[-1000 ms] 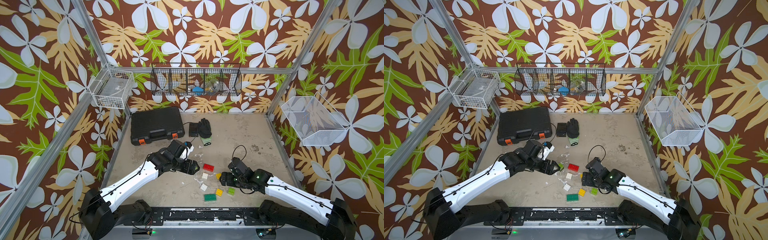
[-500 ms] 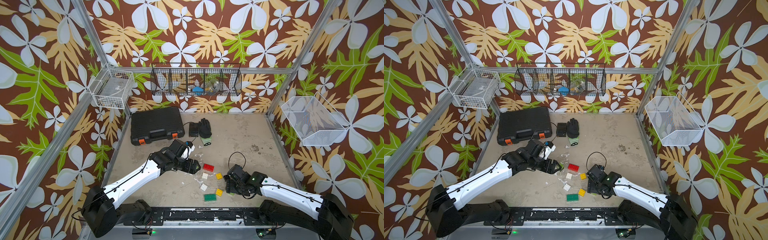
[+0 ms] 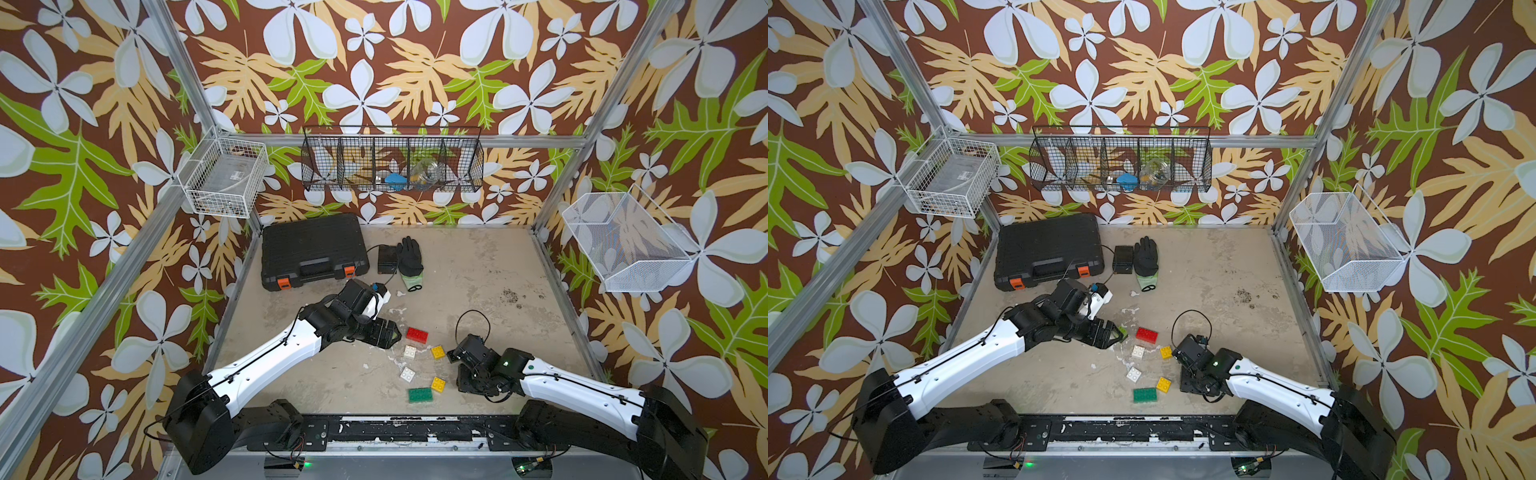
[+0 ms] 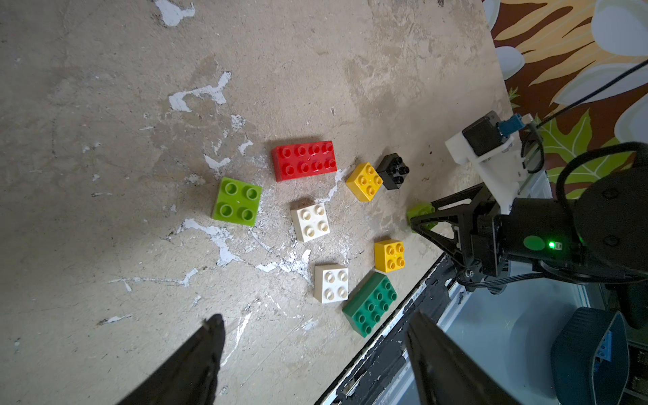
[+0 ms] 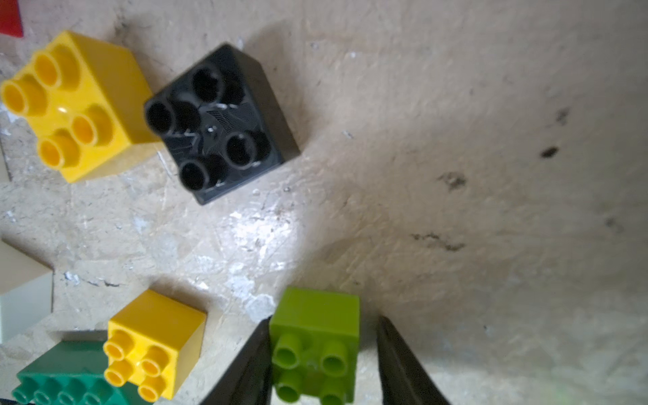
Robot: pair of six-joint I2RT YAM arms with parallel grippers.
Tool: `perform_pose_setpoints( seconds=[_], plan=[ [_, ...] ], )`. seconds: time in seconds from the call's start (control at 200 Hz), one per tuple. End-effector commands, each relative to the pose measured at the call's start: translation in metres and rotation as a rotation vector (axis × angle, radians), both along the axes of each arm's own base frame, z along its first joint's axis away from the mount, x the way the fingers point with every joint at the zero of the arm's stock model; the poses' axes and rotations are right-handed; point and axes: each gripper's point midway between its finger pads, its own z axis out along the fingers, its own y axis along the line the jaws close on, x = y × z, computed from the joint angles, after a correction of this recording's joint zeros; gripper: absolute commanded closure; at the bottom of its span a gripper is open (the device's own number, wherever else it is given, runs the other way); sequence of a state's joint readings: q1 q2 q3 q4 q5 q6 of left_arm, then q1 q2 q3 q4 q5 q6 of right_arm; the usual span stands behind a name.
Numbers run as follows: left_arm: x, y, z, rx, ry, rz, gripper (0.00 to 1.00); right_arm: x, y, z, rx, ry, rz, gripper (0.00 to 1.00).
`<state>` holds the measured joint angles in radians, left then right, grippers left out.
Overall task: Assemble a giraffe with lego
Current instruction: Pick up the lego brick from the center of the board, then assemble the lego brick with the lego brick.
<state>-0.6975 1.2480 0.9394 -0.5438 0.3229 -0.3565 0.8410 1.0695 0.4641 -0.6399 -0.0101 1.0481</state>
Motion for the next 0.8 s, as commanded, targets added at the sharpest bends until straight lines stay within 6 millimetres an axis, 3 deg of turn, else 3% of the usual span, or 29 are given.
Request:
perform_pose_setpoints(
  seconds=[0.0, 0.18, 0.37, 0.566, 0.796],
  plan=[
    [-0.002, -0.002, 0.0, -0.008, -0.006, -0.024, 0.15, 0.0, -0.001, 0.002, 0.001, -0.008, -0.03, 0.59],
    [-0.004, 0.0, 0.0, -0.006, -0.005, -0.029, 0.15, 0.017, 0.005, 0.026, 0.01, -0.089, -0.018, 0.64],
    [-0.007, -0.001, 0.0, -0.016, -0.001, -0.036, 0.16, 0.05, 0.018, 0.063, -0.105, -0.165, 0.147, 0.65],
    [-0.009, -0.002, 0.004, -0.03, 0.0, -0.047, 0.17, 0.072, 0.026, 0.069, -0.13, -0.149, 0.242, 0.65],
    [-0.012, -0.001, 0.006, -0.036, -0.008, -0.061, 0.17, 0.083, 0.027, 0.067, -0.141, -0.119, 0.309, 0.64]
  ],
)
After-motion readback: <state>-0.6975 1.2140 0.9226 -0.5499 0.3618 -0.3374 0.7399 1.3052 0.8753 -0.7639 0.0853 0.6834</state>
